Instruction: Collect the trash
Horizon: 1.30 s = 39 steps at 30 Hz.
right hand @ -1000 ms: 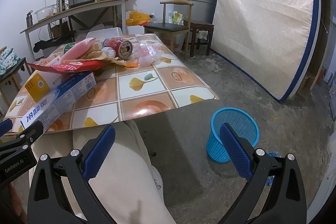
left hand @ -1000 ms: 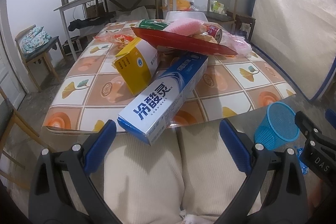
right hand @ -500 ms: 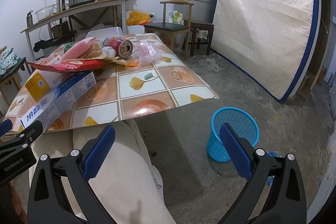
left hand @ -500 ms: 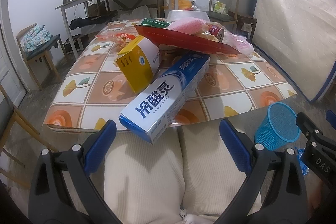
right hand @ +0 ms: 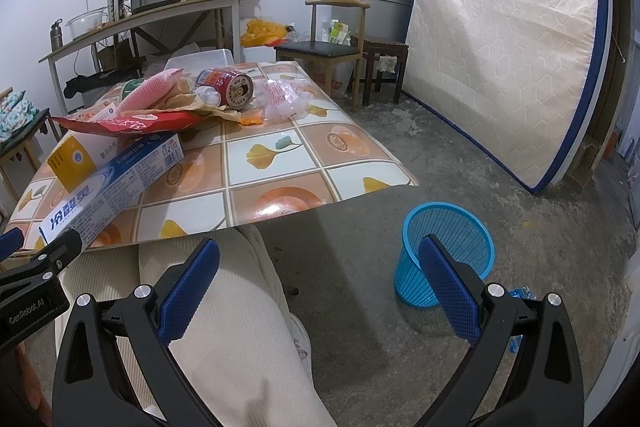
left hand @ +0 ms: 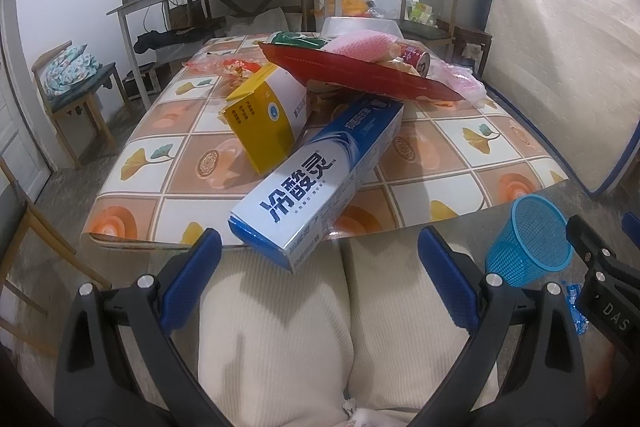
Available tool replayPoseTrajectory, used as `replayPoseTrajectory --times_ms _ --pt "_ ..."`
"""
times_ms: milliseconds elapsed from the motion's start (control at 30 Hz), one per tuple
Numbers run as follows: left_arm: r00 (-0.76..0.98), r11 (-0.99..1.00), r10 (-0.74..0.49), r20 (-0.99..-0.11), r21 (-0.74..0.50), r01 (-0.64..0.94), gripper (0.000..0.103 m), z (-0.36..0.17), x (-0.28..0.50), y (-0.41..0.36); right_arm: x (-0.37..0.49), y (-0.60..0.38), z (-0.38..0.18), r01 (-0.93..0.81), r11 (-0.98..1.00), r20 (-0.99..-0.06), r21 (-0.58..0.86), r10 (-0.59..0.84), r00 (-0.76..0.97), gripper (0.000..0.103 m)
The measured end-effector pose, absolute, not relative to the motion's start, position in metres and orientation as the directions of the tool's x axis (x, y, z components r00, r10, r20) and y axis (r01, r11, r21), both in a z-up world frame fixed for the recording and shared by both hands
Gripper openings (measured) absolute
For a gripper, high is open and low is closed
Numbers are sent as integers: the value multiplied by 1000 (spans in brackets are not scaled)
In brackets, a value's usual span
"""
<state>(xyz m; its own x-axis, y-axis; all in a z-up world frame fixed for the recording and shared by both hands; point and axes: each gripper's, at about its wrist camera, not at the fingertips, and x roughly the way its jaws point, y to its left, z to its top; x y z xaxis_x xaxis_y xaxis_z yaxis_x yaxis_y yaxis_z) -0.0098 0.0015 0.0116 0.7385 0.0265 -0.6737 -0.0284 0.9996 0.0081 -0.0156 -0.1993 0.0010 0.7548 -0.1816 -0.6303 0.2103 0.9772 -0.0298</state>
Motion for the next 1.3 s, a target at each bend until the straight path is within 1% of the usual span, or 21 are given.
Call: replayPoseTrajectory --times_ms 1000,1167,1300 --pt "718 999 35 -695 5 -44 95 5 -6 4 -12 -198 -2 197 980 -641 -29 -170 749 97" --pt "698 999 30 -715 -9 -52 95 -1 -3 7 -4 -199 -7 182 982 -656 -43 -165 736 97" --pt "697 998 33 -717 -17 -64 95 -2 0 19 16 -198 -4 145 989 -649 -42 -137 748 97"
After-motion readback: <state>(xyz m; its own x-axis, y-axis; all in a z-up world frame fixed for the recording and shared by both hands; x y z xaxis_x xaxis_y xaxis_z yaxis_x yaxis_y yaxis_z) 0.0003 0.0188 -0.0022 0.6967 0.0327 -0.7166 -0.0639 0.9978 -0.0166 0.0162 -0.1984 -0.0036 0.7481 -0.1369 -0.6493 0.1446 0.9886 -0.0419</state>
